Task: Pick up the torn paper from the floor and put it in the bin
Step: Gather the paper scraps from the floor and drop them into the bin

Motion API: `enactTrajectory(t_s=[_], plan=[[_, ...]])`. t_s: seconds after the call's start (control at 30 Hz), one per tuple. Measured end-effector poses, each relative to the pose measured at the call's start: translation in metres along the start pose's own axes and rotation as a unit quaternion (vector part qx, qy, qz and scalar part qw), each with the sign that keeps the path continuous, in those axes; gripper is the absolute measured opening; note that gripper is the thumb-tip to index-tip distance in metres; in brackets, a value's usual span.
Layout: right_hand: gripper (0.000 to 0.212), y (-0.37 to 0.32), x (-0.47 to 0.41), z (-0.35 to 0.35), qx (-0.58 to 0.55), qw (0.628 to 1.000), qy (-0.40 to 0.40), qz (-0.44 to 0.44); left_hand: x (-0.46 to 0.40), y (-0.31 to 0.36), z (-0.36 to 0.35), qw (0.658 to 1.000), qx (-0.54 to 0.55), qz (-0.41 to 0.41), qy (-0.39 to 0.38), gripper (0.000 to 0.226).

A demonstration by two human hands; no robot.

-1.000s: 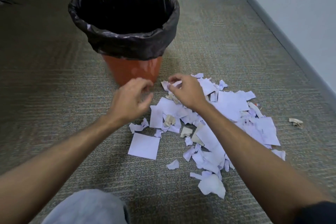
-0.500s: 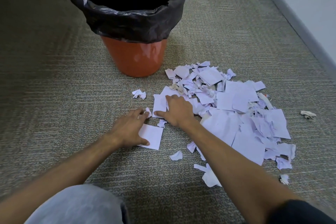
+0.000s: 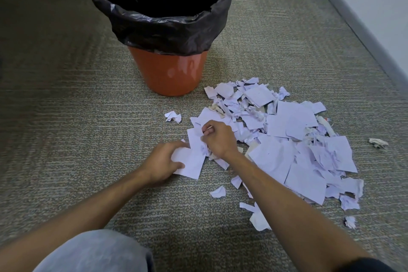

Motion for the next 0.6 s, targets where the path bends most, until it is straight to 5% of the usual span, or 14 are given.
enactTrajectory(t_s=[0.3, 0.6], plan=[[0.021, -0.057, 0.023, 0.102, -0.162, 0.970, 0.159, 0.085, -0.003, 0.070, 0.088, 0.985, 0.024, -0.111, 0.132, 0.044], [0.020, -0.164, 0.036, 0.202, -0.172, 0.902, 0.314, 0.240, 0.009, 0.167, 0.210, 0.899, -0.023, -0.266, 0.347, 0.037]])
Point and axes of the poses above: each hand's wrist, its own x-axis away from the middle knuckle, its own z-axis out of the back of the hand, y = z × x, the point moved 4 cm from there along -x, towards the middle knuckle, and after that the axes turned 10 degrees about -y, right-handed, at the moved point
